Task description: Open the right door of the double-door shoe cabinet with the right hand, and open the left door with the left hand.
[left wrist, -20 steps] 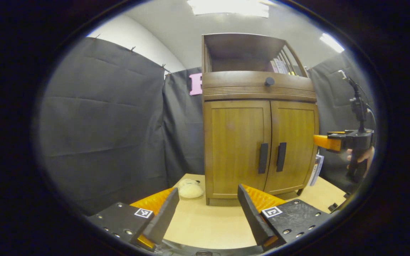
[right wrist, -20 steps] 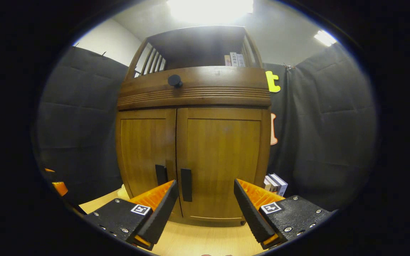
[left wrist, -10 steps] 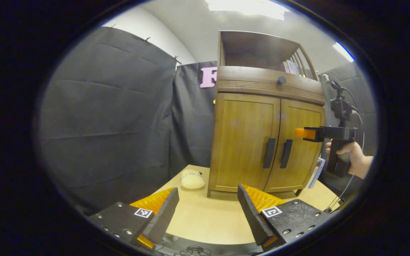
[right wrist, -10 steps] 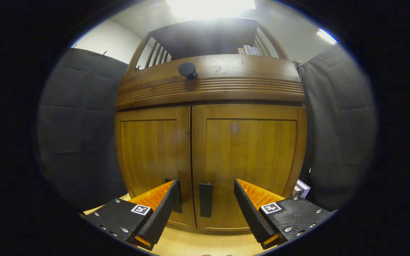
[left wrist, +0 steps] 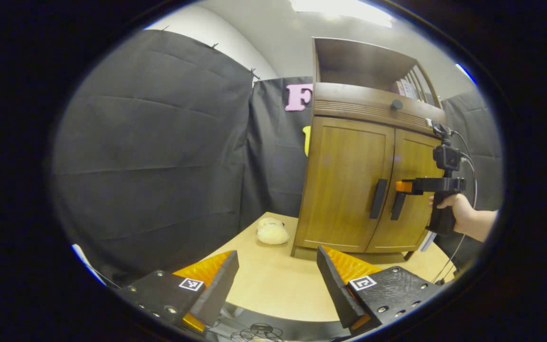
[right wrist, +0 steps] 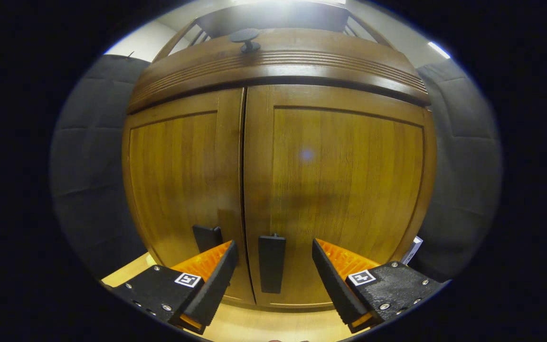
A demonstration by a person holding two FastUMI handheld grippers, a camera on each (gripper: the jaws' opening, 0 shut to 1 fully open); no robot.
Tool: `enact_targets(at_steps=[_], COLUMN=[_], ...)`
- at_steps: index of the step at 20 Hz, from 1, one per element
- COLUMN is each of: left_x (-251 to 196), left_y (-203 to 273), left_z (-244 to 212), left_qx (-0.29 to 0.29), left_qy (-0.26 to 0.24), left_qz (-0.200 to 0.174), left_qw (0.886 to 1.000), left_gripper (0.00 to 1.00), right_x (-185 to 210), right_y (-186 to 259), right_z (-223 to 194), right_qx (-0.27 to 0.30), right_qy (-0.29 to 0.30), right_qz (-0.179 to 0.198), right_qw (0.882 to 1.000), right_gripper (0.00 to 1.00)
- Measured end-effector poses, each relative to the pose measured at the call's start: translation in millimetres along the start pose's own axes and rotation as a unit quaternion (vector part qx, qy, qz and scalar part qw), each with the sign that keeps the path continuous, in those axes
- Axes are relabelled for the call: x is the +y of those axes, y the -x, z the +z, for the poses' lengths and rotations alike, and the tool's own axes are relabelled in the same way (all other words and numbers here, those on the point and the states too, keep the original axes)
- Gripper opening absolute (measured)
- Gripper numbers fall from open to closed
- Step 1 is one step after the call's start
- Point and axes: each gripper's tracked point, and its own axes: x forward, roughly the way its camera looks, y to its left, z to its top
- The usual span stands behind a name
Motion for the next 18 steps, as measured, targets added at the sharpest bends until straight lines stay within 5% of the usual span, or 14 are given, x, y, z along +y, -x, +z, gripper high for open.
enact_targets(at_steps=[7, 12, 18], left_x=[13.1, 8.2, -4.5], left_y=[5.0, 8.3, 6.6], left_z=[-5.8, -6.7, -6.2], left_qx=[0.017, 0.033, 0.033], left_qy=[-0.027, -0.023, -0.031], left_qz=[0.026, 0.022, 0.002], left_qw=[0.999, 0.999, 0.999], left_gripper=[0.99, 0.99, 0.99], right_x=[-0.2, 8.8, 8.7], right_y=[-23.4, -31.7, -26.6], right_z=[-17.9, -22.0, -23.4], right_qx=[0.033, 0.040, 0.037], right_qy=[-0.025, -0.039, -0.041], right_qz=[-0.010, 0.005, 0.025], right_qw=[0.999, 0.998, 0.998], right_gripper=[0.89, 0.37, 0.32])
